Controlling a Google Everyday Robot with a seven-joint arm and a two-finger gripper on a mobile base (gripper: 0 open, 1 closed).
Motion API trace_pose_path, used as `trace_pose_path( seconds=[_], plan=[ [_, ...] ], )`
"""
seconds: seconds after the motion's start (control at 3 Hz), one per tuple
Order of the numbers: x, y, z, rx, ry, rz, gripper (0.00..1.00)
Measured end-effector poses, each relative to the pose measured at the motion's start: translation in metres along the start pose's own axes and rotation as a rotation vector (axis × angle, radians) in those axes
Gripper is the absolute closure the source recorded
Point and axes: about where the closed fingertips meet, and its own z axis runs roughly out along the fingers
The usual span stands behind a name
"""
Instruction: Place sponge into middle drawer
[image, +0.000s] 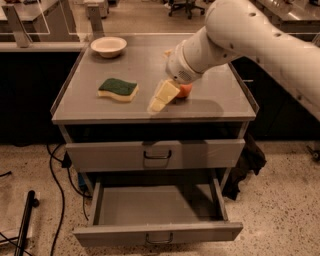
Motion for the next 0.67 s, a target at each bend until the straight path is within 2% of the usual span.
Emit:
trace_pose_path(
  seconds=[0.67],
  plan=[
    [-0.019,-0.023,0.046,-0.008,-0.058,0.026,0.0]
  ],
)
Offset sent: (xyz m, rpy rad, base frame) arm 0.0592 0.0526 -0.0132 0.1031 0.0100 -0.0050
